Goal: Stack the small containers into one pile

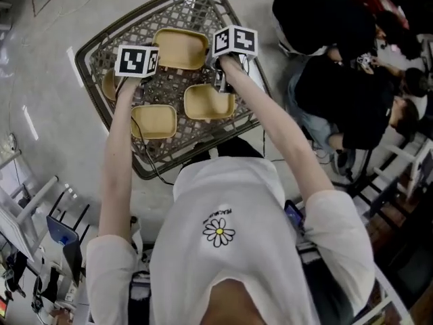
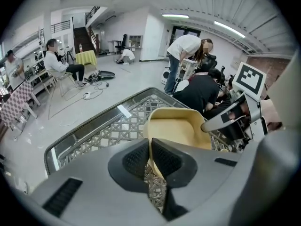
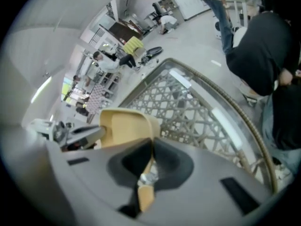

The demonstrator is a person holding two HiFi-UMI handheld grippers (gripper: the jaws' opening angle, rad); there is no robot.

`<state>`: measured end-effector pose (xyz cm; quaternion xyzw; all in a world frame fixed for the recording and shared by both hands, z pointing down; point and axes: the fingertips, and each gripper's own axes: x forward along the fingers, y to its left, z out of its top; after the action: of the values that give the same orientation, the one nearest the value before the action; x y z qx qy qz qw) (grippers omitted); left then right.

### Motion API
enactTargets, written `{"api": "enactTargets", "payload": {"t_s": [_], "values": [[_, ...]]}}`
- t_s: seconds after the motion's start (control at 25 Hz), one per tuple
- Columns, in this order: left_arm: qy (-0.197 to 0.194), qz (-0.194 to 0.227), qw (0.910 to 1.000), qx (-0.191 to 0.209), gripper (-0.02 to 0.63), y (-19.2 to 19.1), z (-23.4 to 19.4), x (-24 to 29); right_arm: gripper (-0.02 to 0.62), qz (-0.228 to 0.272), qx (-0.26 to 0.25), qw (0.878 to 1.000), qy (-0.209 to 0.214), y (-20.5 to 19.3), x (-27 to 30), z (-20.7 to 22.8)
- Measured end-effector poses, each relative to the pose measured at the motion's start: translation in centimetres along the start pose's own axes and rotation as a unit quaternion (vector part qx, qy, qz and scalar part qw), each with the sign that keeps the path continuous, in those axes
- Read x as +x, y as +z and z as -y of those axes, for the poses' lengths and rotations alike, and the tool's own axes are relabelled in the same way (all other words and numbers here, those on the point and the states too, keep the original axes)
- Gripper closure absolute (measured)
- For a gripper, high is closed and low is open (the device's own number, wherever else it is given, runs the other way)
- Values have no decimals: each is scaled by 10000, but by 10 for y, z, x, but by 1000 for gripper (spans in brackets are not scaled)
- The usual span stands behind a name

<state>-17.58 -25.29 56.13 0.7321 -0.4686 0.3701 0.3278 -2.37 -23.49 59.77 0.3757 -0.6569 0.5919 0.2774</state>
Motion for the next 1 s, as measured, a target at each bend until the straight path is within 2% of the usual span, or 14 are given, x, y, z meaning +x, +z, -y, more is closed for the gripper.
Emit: {"api": "enactTargets", "payload": {"t_s": [0.28, 0.6, 1.0], "values": [[120, 163, 9992, 340, 565, -13, 51, -28, 560, 165, -22, 9999, -1, -31, -41, 17], [64, 400, 9991, 112, 565, -35, 91, -50, 560, 389, -271, 9988, -157, -60, -77, 30], [11, 500, 9987, 61, 565, -51, 107, -67, 560, 475, -323, 9982, -181, -82, -90, 30]]}}
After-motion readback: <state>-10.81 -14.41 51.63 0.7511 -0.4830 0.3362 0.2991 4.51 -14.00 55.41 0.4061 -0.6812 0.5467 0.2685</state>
